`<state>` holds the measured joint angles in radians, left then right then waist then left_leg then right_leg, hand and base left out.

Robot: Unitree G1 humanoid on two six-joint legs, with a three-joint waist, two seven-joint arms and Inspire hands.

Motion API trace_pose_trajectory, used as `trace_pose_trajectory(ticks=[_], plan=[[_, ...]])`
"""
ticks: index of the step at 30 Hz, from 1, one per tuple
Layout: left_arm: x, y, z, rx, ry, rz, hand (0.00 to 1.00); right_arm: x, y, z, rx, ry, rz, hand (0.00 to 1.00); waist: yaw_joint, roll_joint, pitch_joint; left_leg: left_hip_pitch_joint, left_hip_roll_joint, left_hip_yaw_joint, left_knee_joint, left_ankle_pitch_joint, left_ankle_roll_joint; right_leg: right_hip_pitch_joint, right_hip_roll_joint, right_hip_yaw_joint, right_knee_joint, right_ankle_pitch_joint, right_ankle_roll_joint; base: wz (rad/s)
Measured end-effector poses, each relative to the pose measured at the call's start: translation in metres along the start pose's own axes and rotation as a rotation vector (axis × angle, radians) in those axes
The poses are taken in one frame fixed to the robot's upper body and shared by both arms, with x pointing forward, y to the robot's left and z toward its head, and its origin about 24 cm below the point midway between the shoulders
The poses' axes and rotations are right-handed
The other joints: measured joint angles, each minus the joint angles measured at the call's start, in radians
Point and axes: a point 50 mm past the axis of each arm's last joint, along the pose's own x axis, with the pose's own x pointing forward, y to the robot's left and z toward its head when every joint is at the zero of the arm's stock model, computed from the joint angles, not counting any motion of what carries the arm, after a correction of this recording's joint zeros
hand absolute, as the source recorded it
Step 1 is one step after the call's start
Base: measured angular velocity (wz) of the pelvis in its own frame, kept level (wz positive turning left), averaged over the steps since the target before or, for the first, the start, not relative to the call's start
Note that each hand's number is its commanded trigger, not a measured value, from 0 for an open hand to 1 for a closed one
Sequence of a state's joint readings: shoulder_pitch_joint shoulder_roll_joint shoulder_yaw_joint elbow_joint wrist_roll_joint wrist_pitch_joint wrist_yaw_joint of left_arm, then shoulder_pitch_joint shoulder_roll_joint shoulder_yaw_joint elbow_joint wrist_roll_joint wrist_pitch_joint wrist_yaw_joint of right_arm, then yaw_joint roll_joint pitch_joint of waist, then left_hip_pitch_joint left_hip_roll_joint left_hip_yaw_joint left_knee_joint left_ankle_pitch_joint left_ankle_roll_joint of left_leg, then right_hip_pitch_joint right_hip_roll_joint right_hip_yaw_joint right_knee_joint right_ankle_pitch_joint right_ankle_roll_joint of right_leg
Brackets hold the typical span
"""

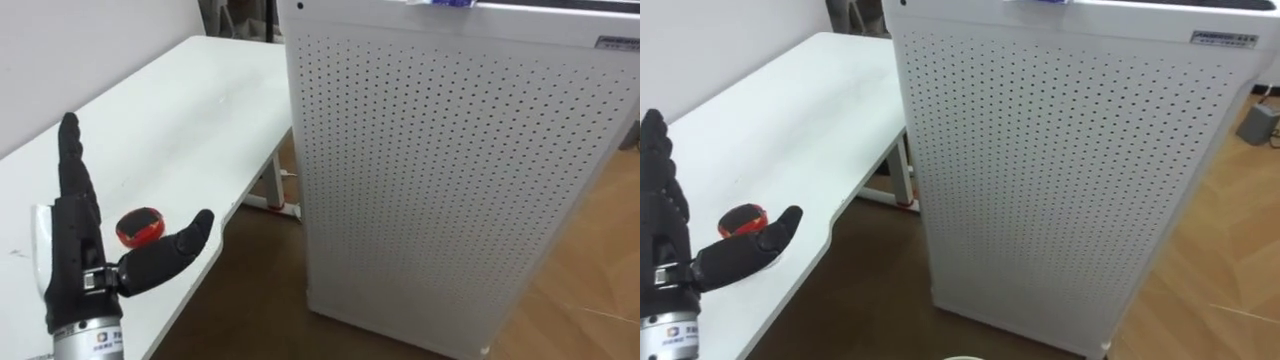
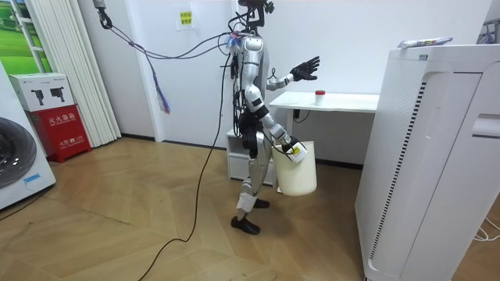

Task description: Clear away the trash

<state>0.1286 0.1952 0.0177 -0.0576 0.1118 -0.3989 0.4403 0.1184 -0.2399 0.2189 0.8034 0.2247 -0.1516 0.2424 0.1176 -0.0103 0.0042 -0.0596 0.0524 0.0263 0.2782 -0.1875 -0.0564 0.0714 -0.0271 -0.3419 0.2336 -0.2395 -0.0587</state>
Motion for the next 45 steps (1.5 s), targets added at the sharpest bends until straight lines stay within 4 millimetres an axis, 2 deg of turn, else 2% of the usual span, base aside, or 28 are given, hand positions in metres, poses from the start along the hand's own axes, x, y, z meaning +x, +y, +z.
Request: trace_pose_trajectory(ticks=[7, 13, 22, 34, 37, 45], plan=[[-0.005, 0.000, -0.004, 0.005, 0.025, -0.019, 0.00, 0.001, 0.002, 0.000, 0.005, -0.002, 0.004, 1.00, -0.002, 0.001, 0.0011, 0.002, -0.013, 0.006, -0.009, 0.008, 0.012, 0.005, -0.013, -0.007, -0.012, -0.003, 0.010, 0.02], [-0.017, 0.004, -0.019, 0.039, 0.102, -0.029, 0.00, 0.000, 0.003, -0.001, 0.008, 0.000, 0.003, 1.00, -0.004, -0.011, 0.0091, 0.000, -0.014, 0.018, -0.005, 0.009, 0.014, 0.011, -0.014, -0.008, -0.022, -0.003, 0.013, 0.01], [-0.020, 0.006, -0.023, 0.049, 0.125, -0.022, 0.00, 0.001, 0.003, 0.002, 0.003, -0.010, 0.005, 1.00, -0.001, -0.012, 0.0073, -0.002, -0.015, 0.027, -0.010, 0.010, 0.015, 0.013, -0.014, -0.017, -0.028, -0.001, 0.016, 0.01], [-0.037, 0.010, -0.056, 0.100, 0.307, -0.013, 0.00, 0.002, 0.009, 0.001, -0.021, 0.004, 0.012, 1.00, -0.002, -0.017, 0.0037, 0.002, -0.014, 0.030, -0.012, 0.009, 0.015, 0.016, -0.014, -0.015, -0.029, 0.002, 0.020, 0.00], [-0.041, 0.012, -0.063, 0.086, 0.356, -0.001, 0.00, 0.003, 0.010, 0.000, -0.018, 0.014, 0.016, 1.00, -0.002, -0.017, 0.0037, 0.002, -0.014, 0.031, -0.010, 0.010, 0.017, 0.017, -0.014, -0.015, -0.028, 0.002, 0.019, 0.00], [-0.043, 0.014, -0.067, -0.035, 0.420, 0.078, 0.00, 0.003, 0.015, -0.001, -0.035, 0.021, 0.046, 1.00, -0.003, -0.019, 0.0024, 0.003, -0.016, 0.031, -0.004, 0.011, 0.018, 0.014, -0.015, -0.014, -0.032, 0.002, 0.019, 0.00]])
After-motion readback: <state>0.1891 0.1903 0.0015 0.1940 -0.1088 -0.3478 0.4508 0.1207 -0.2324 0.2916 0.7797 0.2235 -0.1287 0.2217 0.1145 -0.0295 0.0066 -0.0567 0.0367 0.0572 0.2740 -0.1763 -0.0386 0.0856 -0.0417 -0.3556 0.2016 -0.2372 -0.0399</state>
